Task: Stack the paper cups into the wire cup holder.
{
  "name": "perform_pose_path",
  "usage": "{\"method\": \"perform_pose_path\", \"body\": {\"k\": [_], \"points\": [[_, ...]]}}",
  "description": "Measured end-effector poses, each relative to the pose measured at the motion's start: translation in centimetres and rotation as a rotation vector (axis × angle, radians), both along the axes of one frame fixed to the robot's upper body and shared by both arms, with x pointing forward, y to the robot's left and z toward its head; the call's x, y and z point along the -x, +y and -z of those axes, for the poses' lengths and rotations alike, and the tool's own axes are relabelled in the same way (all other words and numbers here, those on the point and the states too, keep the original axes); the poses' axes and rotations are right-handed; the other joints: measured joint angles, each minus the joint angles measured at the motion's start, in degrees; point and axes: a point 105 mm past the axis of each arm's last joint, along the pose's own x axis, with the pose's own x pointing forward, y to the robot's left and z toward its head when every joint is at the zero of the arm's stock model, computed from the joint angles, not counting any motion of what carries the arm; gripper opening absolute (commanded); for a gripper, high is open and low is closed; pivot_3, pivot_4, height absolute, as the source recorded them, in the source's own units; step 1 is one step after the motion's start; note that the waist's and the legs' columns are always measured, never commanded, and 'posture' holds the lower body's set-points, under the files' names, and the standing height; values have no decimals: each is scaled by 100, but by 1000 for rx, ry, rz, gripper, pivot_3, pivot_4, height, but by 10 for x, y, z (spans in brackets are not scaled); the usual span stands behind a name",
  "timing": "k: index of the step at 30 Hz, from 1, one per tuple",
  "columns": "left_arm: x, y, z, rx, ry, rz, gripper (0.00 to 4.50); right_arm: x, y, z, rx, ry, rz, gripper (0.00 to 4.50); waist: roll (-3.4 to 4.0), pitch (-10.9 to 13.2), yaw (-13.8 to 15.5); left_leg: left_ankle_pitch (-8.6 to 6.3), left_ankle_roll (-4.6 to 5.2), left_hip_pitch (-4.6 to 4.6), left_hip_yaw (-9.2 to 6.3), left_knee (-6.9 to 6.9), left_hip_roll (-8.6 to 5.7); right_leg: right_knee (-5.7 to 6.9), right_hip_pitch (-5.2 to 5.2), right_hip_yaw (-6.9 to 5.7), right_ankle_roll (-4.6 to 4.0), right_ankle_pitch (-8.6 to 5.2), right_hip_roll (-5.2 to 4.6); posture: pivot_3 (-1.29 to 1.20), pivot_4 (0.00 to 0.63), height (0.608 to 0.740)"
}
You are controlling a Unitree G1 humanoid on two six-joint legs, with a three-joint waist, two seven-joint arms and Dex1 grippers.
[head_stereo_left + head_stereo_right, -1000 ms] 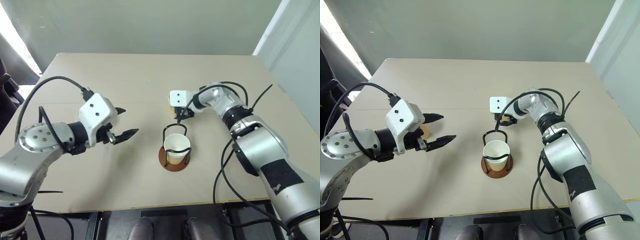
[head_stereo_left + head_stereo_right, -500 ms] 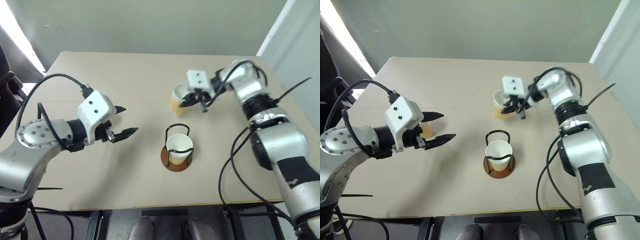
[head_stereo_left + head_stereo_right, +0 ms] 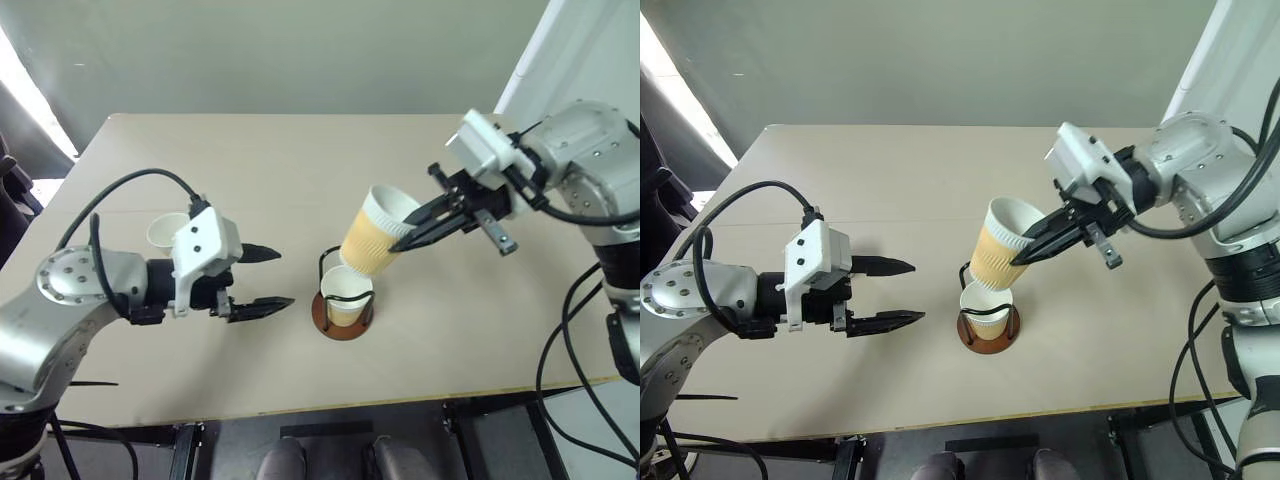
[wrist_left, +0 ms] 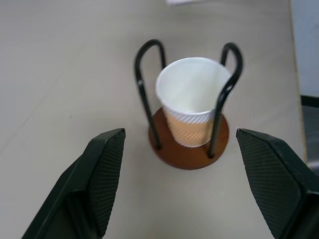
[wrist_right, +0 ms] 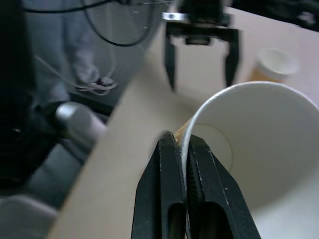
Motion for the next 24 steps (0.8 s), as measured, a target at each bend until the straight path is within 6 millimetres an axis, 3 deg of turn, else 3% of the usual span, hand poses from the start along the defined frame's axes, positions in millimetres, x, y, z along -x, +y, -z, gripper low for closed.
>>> {"method": "perform_pose_path", "body": {"k": [3,19,22,24], "points": [[0,-1,-1,-1,-2,6,3818,-1,8,10,9,-6,-2,50,0,0,-1,-23,43,18,-11,2,-3,1,21,-1,-2,0,-1,0,150,740],[2,-1,5,-10,13,-11,3818,-12,9,32,76,-68,12,50,0,0,15,-6,1,-33,-14,2,-6,-22,-13,-7,-4,-1,-2,0,150,740],[1,0,4,-9,8,-20,3818,-13,9,36,96,-86,11,651,-1,0,14,-6,1,-31,-15,3,-6,-19,-13,-6,-4,-1,-2,0,150,740],[1,0,5,-9,10,-23,3818,-13,10,38,108,-90,7,1294,-1,0,14,-6,1,-31,-16,3,-6,-19,-13,-7,-4,-1,-2,0,150,740]]}}
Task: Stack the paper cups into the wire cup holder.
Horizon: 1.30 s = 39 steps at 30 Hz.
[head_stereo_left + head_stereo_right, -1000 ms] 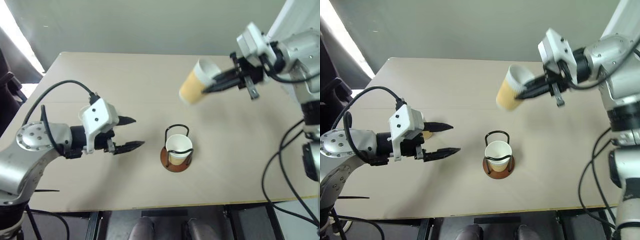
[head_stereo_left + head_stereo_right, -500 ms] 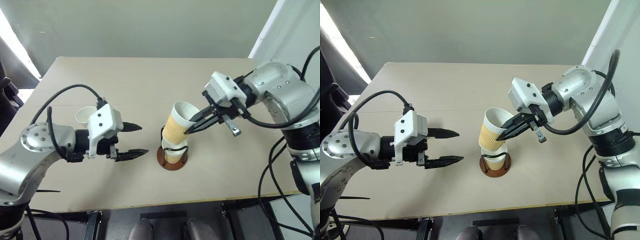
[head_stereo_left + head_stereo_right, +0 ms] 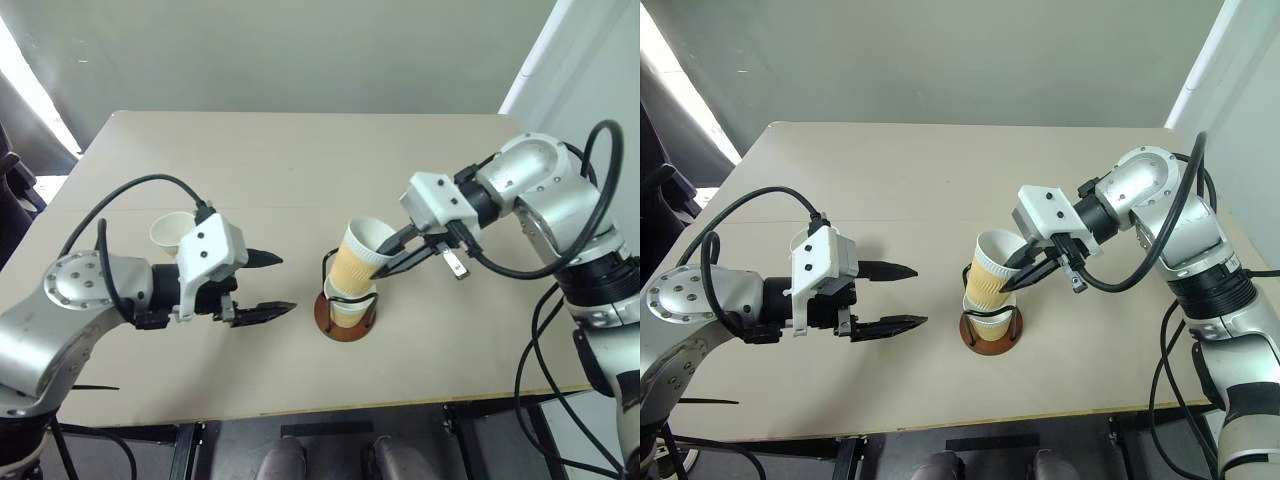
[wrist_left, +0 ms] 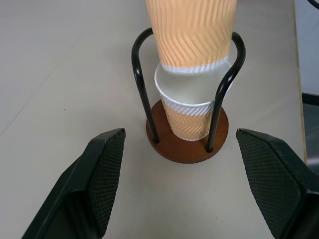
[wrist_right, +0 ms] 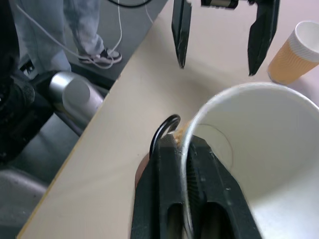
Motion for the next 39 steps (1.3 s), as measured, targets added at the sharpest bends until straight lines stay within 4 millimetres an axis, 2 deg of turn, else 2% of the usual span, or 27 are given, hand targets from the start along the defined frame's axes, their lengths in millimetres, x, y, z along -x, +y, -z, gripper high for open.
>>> {"method": "perform_pose_path", "body": {"k": [6,9,11,14,16,18,21,26,28,30,33,34,39], "points": [[-4,5,-2,-12,-23,-31,3818,-1,-1,1,9,-17,0,3453,0,0,0,0,0,0,-1,0,0,-1,0,0,0,0,0,0,150,740],[-20,22,-9,-30,-84,-128,3818,-8,-4,-1,-7,7,36,4461,0,0,1,1,-1,0,-3,0,1,1,-1,0,0,0,0,0,150,740],[-35,43,-21,-59,-143,-234,3818,-15,-10,-15,-66,34,89,4461,0,0,4,2,-2,-1,-5,0,1,2,-4,-1,0,0,0,0,150,740],[-46,76,-35,-156,-206,-355,3818,-21,-28,-47,-239,90,153,4461,0,0,18,2,-4,-3,-7,-5,-1,-4,-6,-1,-1,0,-1,0,150,740],[-53,100,-35,-270,-226,-419,3818,-16,-45,-63,-353,120,158,4461,0,0,53,2,-5,-4,-9,-14,-3,-10,-6,0,-2,-1,-1,0,150,740],[-60,120,-28,-372,-223,-464,3818,-13,-55,-69,-426,164,165,4461,1,0,66,2,-6,-4,-8,-15,-4,-10,-7,3,-3,-2,-3,0,150,740],[-71,125,-12,-454,-194,-440,3818,-10,-57,-63,-452,209,190,4461,0,0,71,4,-8,-8,-9,-12,-5,-3,-18,2,-3,-2,-3,0,150,740],[-93,137,-5,-533,-192,-452,3818,1,-55,-58,-444,196,213,4461,0,0,83,3,-6,-10,-12,-6,-8,4,-19,0,-3,-2,-10,0,150,740],[-101,134,1,-518,-177,-429,3818,4,-57,-60,-445,180,231,4461,0,0,80,3,-6,-10,-12,-6,-12,3,-18,0,-3,-1,-12,0,150,740],[-106,129,17,-529,-144,-392,3818,7,-57,-61,-451,173,239,4461,0,0,79,3,-6,-13,-12,-6,-13,0,-19,0,-2,-1,-12,0,150,740],[-115,128,42,-577,-78,-363,3218,11,-60,-54,-429,178,276,4500,-2,-1,82,3,-6,-20,-14,-4,-11,-3,-20,-2,-1,-1,-12,0,150,740],[-116,129,48,-591,-60,-361,2851,12,-62,-53,-426,183,286,4500,-2,-1,82,3,-6,-23,-14,-4,-11,-6,-23,-3,0,-1,-12,0,150,740],[-125,134,44,-631,-75,-363,958,18,-65,-53,-420,156,320,4500,-2,-1,77,4,-4,-25,-15,-1,-12,-7,-22,-1,12,-1,-11,0,150,740]]}}
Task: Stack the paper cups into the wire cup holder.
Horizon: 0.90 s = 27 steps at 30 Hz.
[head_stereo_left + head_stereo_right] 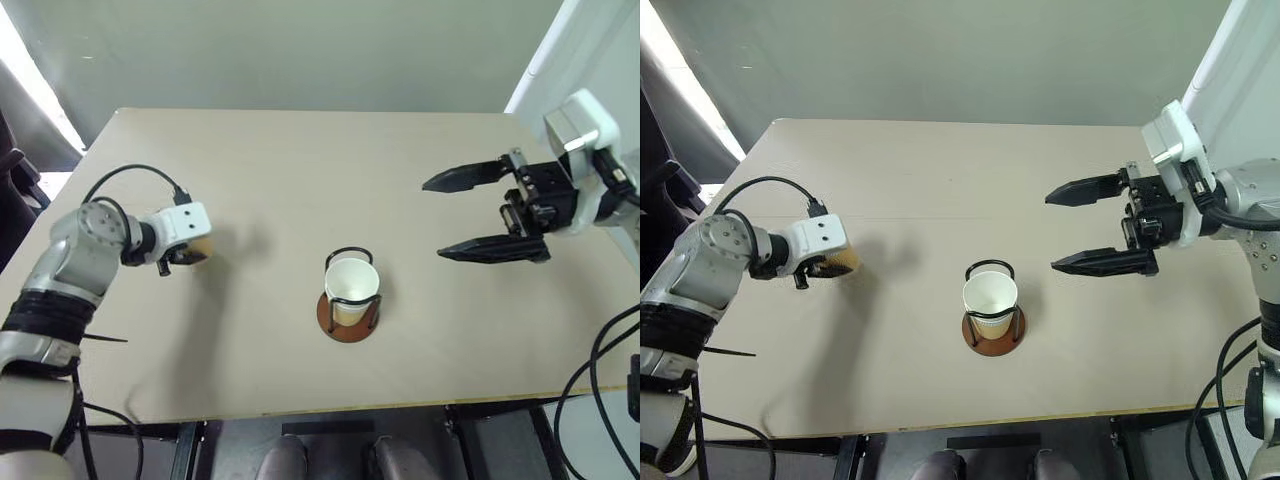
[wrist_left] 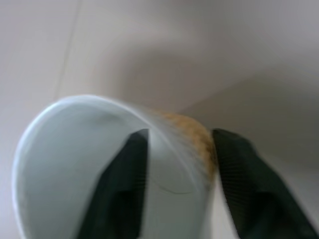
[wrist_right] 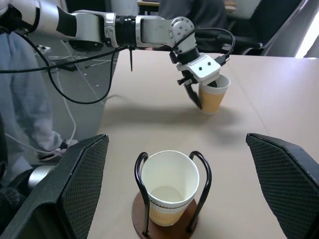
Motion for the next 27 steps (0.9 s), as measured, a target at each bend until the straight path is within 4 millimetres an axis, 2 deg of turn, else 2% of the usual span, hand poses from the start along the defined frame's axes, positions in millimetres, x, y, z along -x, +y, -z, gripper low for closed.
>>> {"method": "perform_pose_path", "body": {"k": [3,7,8,10,12,15,17,19,21,27], "points": [[-2,2,3,-6,9,7,20,-2,-1,3,-6,7,28,4500,1,-1,-1,3,4,8,0,1,-2,5,5,1,7,-2,-1,0,150,740],[-2,-5,4,19,23,47,20,-2,-3,5,1,15,53,4500,0,-1,3,4,8,7,-1,5,-6,7,7,3,14,-2,-1,0,150,740],[-1,-12,1,57,34,74,20,-1,-5,5,5,12,58,4500,0,-1,15,4,8,2,-3,6,-8,5,6,3,18,-3,-2,0,150,740],[5,-36,-10,155,51,178,20,1,-9,0,2,-7,76,4500,-3,-2,54,4,8,-15,-10,11,-13,0,1,2,25,-2,-2,0,150,740],[10,-65,-34,244,34,303,20,4,-11,-4,3,-21,80,4500,-8,-3,88,4,8,-25,-11,18,-15,-4,1,1,28,-2,-2,0,150,740],[23,-114,-97,371,-56,538,20,11,-15,-3,8,-8,76,4500,-13,-2,125,2,10,-40,-11,32,-17,-9,0,-3,34,1,-2,0,150,740],[45,-146,-135,423,-95,739,20,18,-16,3,40,4,65,4500,-13,-3,121,-2,18,-42,-2,37,-21,-18,5,3,43,1,-7,0,150,740],[71,-175,-152,442,-63,950,20,24,-17,12,84,21,57,4500,-7,-5,113,-7,27,-40,13,45,-28,-19,8,13,58,-3,-12,0,150,740],[83,-187,-150,440,-11,1047,20,28,-18,19,116,32,54,4500,-6,-5,100,-11,33,-39,19,63,-27,-7,9,18,65,-6,-14,0,150,740],[97,-214,-124,357,170,1201,20,31,-21,29,169,13,85,4500,-6,-5,53,-33,73,-33,13,107,-24,6,21,22,84,2,-15,0,150,740]]}}
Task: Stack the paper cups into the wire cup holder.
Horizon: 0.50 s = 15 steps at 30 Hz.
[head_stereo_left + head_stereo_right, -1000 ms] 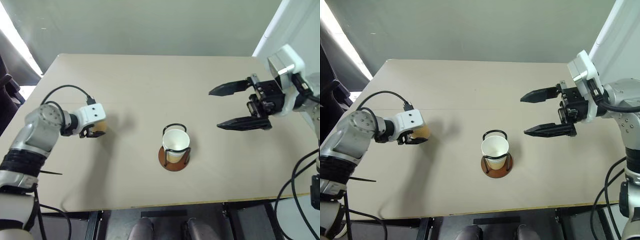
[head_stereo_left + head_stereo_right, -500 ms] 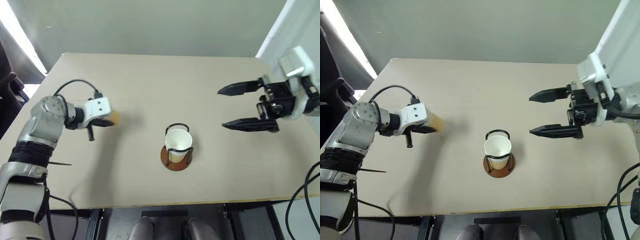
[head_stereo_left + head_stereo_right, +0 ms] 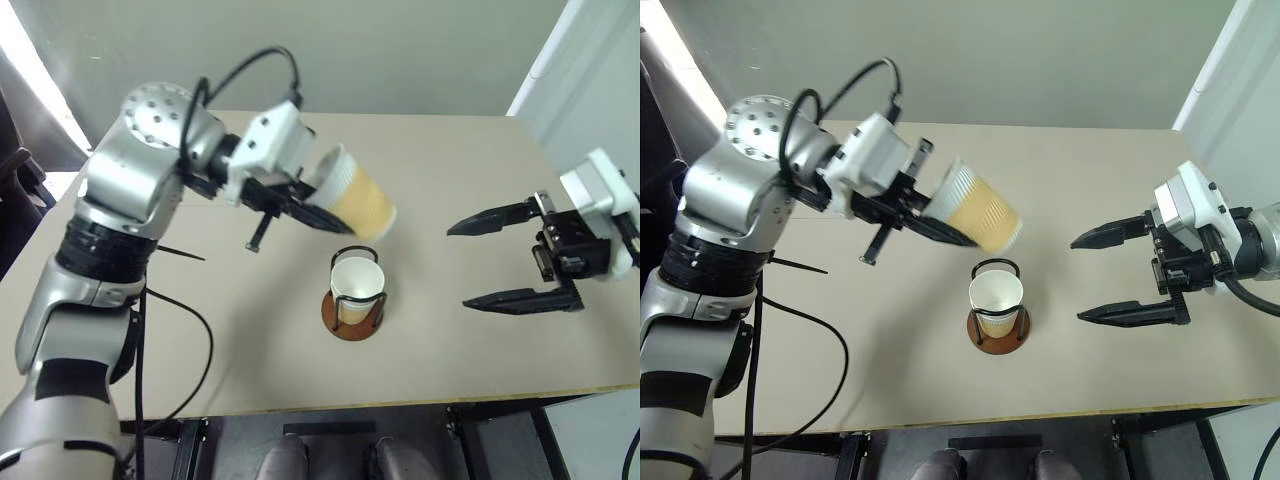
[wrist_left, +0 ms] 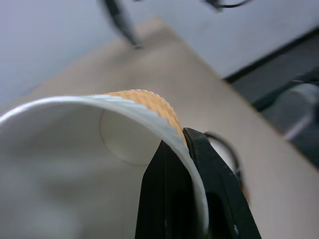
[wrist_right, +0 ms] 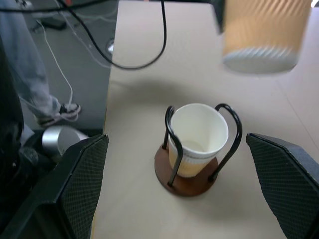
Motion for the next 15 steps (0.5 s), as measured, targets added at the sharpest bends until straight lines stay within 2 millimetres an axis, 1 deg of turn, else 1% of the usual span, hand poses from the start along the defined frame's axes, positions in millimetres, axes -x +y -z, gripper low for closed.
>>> {"method": "perform_pose_path", "body": {"k": [3,6,11,15], "points": [[4,-1,5,-77,-46,45,20,1,0,4,0,1,14,4500,0,0,0,-4,7,3,-2,3,-2,-3,6,1,3,-1,-2,0,150,740],[3,-3,12,-155,-106,87,20,1,-3,2,-4,-20,43,4500,1,0,5,-7,11,1,-3,2,-4,-9,8,1,5,-2,-5,0,150,740],[-2,-2,32,-270,-158,136,20,3,-1,1,1,-30,47,4500,1,0,14,-11,18,-6,-3,2,-5,-23,9,1,10,-2,-5,0,150,740],[-8,-4,39,-331,-223,178,20,2,0,1,-5,-37,60,4500,1,0,19,-13,21,-14,-4,2,-5,-35,9,0,14,1,-7,0,150,740]]}}
